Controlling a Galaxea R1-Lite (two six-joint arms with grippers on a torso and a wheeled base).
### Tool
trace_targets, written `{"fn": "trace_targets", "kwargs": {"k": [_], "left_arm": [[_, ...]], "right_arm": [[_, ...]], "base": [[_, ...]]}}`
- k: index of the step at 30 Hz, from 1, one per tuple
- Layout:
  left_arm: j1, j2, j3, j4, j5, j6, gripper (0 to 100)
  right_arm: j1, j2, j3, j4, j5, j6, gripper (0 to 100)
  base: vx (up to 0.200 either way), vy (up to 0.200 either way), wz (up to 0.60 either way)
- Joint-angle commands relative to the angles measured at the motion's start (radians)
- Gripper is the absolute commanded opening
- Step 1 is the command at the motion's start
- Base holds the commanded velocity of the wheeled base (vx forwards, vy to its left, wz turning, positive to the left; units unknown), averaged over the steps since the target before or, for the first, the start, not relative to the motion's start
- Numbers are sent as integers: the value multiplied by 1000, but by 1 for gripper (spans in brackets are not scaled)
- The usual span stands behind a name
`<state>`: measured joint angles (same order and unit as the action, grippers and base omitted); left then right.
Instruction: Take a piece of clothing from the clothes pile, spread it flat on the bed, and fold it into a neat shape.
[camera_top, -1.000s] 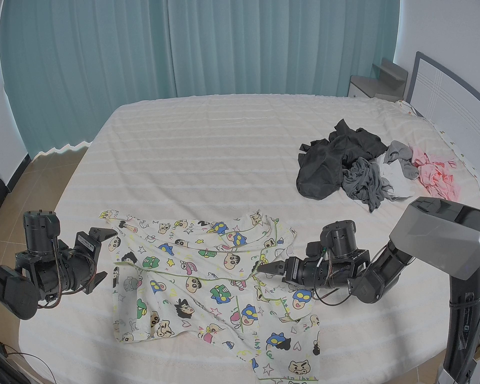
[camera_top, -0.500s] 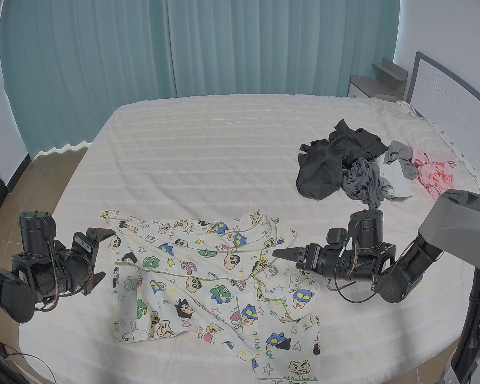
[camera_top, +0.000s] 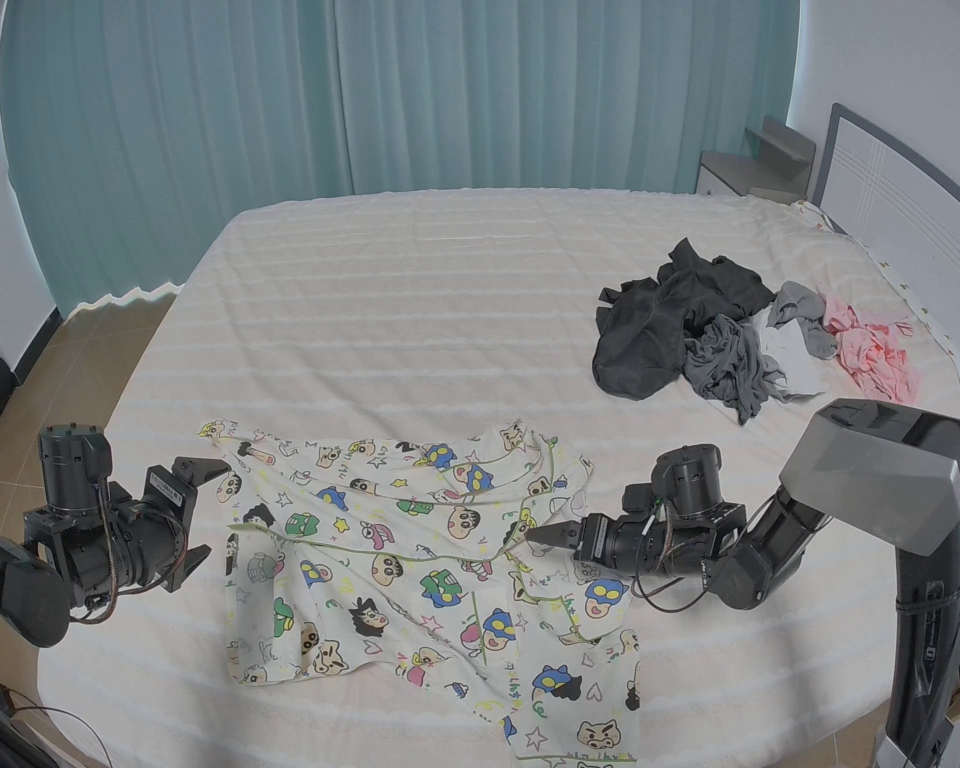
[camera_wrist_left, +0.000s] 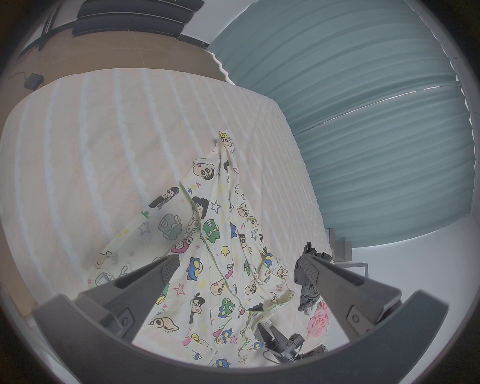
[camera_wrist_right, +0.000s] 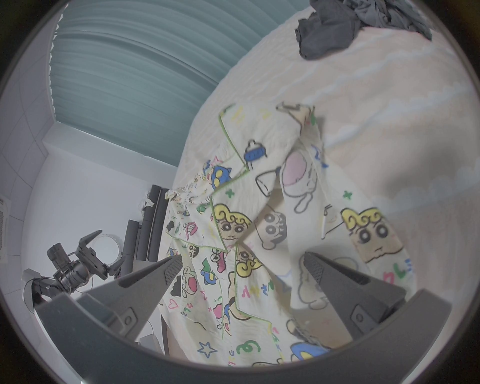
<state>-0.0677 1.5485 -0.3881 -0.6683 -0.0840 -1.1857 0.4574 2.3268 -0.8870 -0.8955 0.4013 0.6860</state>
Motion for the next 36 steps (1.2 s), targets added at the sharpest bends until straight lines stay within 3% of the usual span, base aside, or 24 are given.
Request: {"fn": "trace_targets", "kwargs": {"k": [1,11,17,22,28,36], "left_arm": [[0,5,0,-1,0,-2,100],[0,25,0,-1,1,-2,100],[0,25,0,-1,1,-2,100],[0,24,0,-1,1,-2,100],[-4,24,2,-1,1,-2,100],[-14,27,11,-1,1,0,100]], "right_arm": [[20,45,-53,37,-2,0,100],[41,52,-89,96,-9,9,100],[40,-84,3,60,-12,15,100],[-31,-153,79,53,-12,7,100],[-108,-84,68,47,2,6,100],[-105,23,43,-75,7,10,100]], "base": [[0,0,0],[0,0,0],[0,0,0],[0,0,0],[0,0,0],[0,0,0]]}}
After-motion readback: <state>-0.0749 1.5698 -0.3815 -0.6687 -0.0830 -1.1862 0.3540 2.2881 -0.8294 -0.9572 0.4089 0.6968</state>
